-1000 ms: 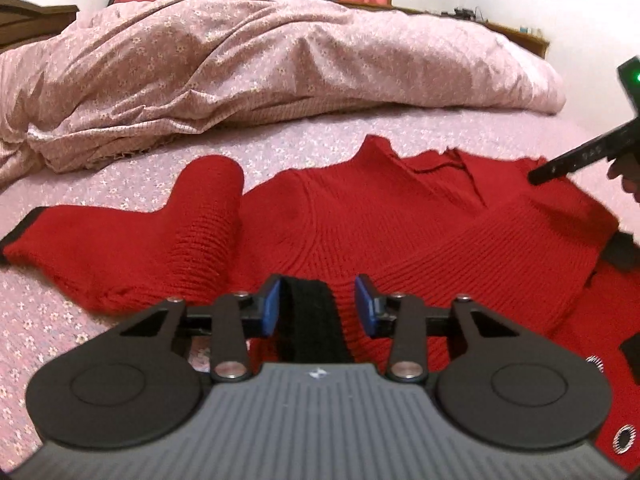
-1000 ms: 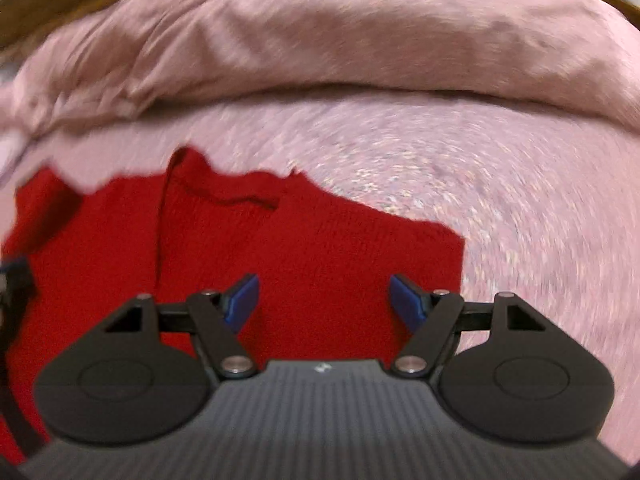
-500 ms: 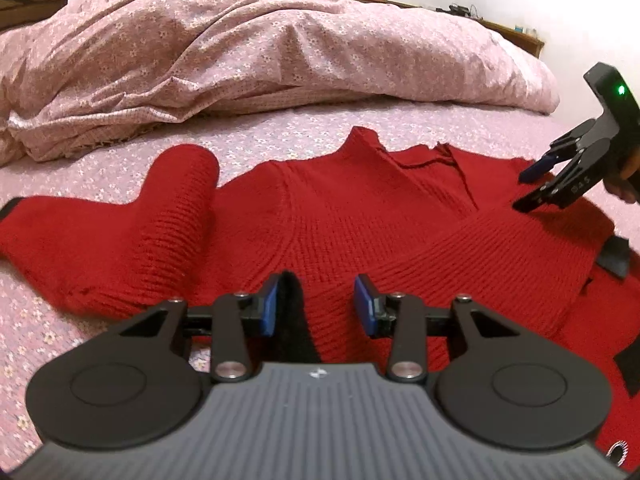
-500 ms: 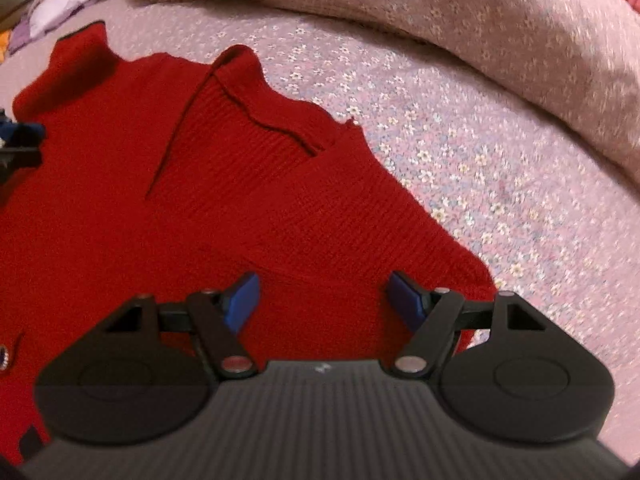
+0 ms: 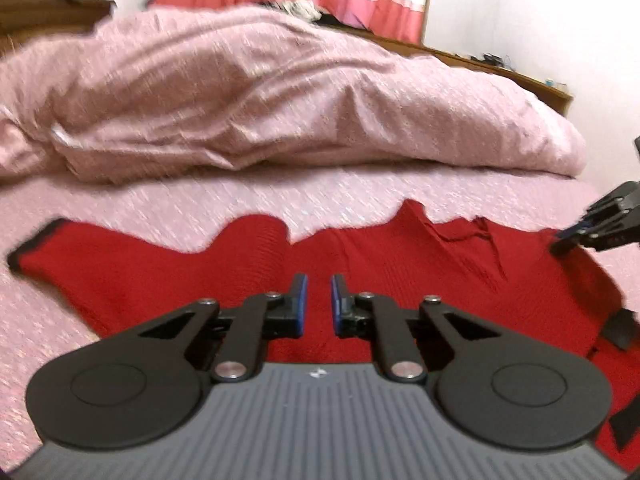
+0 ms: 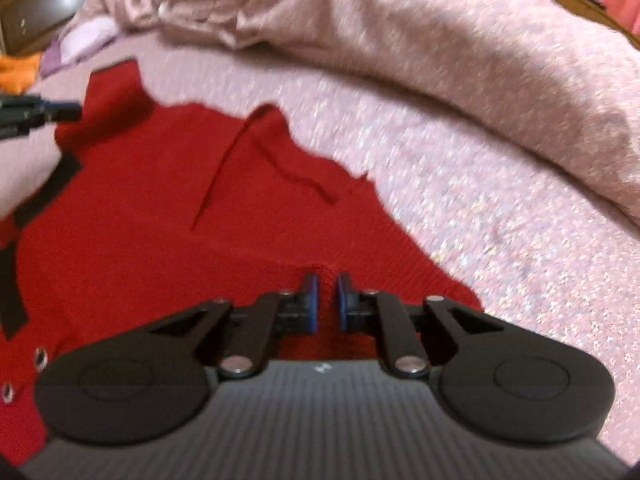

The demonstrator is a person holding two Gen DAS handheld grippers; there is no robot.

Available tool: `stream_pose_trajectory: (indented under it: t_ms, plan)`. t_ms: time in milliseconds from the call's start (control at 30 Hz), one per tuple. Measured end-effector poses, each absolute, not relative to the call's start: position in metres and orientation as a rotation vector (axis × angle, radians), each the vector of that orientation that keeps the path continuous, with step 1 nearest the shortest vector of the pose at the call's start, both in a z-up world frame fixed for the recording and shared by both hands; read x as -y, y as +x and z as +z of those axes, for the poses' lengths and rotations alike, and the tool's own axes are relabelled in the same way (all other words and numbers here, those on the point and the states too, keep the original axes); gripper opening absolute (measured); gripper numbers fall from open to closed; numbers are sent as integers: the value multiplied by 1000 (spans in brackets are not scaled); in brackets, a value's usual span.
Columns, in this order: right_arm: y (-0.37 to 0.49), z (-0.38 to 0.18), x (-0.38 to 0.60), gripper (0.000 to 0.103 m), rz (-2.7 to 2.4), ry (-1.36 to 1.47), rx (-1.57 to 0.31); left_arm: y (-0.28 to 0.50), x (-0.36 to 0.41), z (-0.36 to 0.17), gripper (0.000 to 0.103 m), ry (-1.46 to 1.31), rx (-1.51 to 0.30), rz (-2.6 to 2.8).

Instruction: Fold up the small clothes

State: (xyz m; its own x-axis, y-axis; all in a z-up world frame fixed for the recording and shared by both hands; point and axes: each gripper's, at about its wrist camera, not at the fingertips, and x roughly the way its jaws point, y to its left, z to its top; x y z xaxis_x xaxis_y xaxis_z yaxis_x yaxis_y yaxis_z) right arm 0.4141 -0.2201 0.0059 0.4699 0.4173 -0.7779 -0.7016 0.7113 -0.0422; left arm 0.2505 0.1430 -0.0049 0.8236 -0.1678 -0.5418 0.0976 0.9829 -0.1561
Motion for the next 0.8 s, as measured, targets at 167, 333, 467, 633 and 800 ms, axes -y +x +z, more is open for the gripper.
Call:
stream_pose_trajectory:
  t_ms: [167,333,467,633,800]
  plan:
    - [409,-17,211,13,700,-504,-870,248,-136,-20,27,-107,-685,-186]
    - [411,-25,214,14,682,-465,-864,242,-124,-27,70,-68,-689,-213]
    - [410,-25,216,14,678,-455,-866,242,-114,-33,70,-10,-706,-198]
    - [411,-27,213,14,672,-458,-865,239,-116,-38,65,-53,-709,-169]
    - [410,-29,214,15,664,-450,-857,231,-113,-41,29,22,-696,-144]
